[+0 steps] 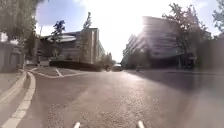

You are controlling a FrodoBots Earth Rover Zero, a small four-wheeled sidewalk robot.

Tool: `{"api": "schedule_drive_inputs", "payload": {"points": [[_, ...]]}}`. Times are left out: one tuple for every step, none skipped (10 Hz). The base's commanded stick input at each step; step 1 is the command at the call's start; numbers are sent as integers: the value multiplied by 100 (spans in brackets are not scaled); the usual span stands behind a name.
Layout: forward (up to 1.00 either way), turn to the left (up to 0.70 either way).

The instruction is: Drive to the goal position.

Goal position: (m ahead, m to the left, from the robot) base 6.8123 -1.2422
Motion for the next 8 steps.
{"api": "schedule_drive_inputs", "payload": {"points": [[70,0],[70,0],[70,0],[70,0],[70,0],[70,0],[70,0],[70,0]]}}
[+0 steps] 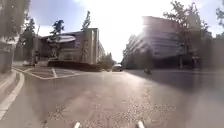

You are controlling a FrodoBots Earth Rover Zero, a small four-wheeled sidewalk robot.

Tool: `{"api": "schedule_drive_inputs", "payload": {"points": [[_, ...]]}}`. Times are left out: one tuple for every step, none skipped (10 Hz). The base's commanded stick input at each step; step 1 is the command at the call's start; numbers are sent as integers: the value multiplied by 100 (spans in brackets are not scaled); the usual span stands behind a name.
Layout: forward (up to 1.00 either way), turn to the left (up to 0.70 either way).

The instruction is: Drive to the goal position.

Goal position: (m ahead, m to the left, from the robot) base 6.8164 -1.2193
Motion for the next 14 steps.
{"api": "schedule_drive_inputs", "payload": {"points": [[70,0],[70,0],[70,0],[70,0],[70,0],[70,0],[70,0],[70,0],[70,0],[70,0],[70,0],[70,0],[70,0],[70,0]]}}
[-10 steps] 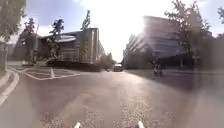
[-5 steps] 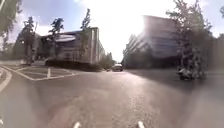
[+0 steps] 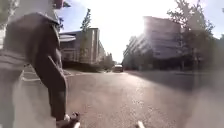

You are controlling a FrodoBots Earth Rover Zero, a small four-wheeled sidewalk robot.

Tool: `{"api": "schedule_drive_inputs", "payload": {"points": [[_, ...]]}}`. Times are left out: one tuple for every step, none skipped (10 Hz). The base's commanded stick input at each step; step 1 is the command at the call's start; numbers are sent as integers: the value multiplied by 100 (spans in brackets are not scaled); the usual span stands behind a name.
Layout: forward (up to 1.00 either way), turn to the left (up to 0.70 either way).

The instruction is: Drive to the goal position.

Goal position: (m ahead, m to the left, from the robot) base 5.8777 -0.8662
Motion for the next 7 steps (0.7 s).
{"api": "schedule_drive_inputs", "payload": {"points": [[70,0],[70,0],[70,0],[70,0],[70,0],[70,0],[70,0]]}}
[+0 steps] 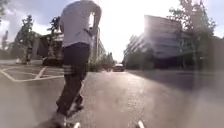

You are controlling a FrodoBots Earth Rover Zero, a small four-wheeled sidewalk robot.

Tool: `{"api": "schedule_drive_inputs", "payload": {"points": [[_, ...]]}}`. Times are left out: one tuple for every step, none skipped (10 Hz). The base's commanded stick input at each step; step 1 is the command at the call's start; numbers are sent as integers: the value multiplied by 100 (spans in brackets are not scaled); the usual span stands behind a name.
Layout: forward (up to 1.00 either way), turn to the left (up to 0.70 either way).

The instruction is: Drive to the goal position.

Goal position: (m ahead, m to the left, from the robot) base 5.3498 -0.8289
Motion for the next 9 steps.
{"api": "schedule_drive_inputs", "payload": {"points": [[70,0],[70,0],[70,0],[70,0],[70,0],[70,0],[70,0],[70,0],[70,0]]}}
